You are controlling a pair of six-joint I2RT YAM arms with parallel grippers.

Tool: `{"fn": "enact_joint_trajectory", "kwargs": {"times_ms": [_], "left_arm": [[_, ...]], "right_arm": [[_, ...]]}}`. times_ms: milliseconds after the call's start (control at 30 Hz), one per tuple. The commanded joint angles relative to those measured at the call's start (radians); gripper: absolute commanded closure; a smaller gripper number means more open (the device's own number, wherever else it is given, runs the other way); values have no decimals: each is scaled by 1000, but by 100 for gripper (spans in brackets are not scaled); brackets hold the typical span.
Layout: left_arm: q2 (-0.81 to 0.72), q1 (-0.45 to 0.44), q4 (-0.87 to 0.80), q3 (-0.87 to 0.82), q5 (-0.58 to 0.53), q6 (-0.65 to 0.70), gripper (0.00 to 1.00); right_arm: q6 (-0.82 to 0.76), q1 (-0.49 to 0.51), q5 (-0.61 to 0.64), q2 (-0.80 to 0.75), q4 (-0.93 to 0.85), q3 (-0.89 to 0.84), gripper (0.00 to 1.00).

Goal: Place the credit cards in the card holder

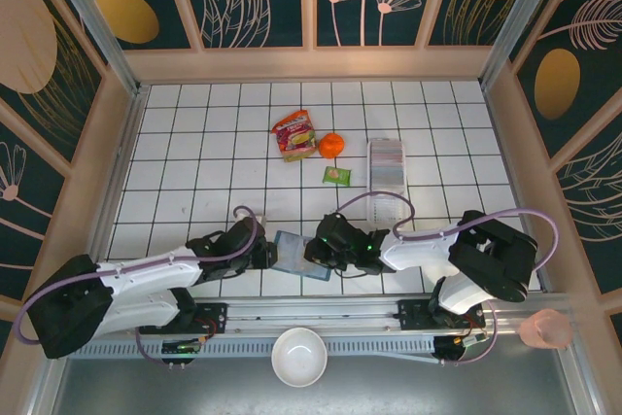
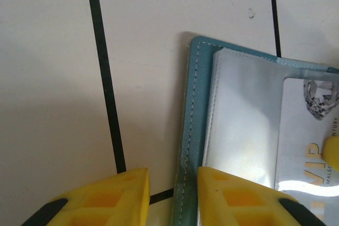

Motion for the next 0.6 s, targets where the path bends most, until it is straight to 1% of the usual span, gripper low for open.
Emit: {"fn": "enact_joint_trajectory", "kwargs": {"times_ms": [0,100,167,267,400,567], "left_arm": [[47,0,7,5,22,15,74],[50,0,29,-5,51,15,78],[52,0,35,-11,64,13,83],[53,0,36,-17,67,14,86],[55,1,41,-27,75,14,89],[54,1,47,-36,80,8,91]], "right_arm": [[-19,17,34,48,-170,-7,84],[-22,22,32,68,-178,12,84],[-23,23,30,81,-178,26,84],[-23,23,27,98,-176,40,84],[-1,25,36,93,-159,38,85],[44,23,54,67,-132,16,85]]}}
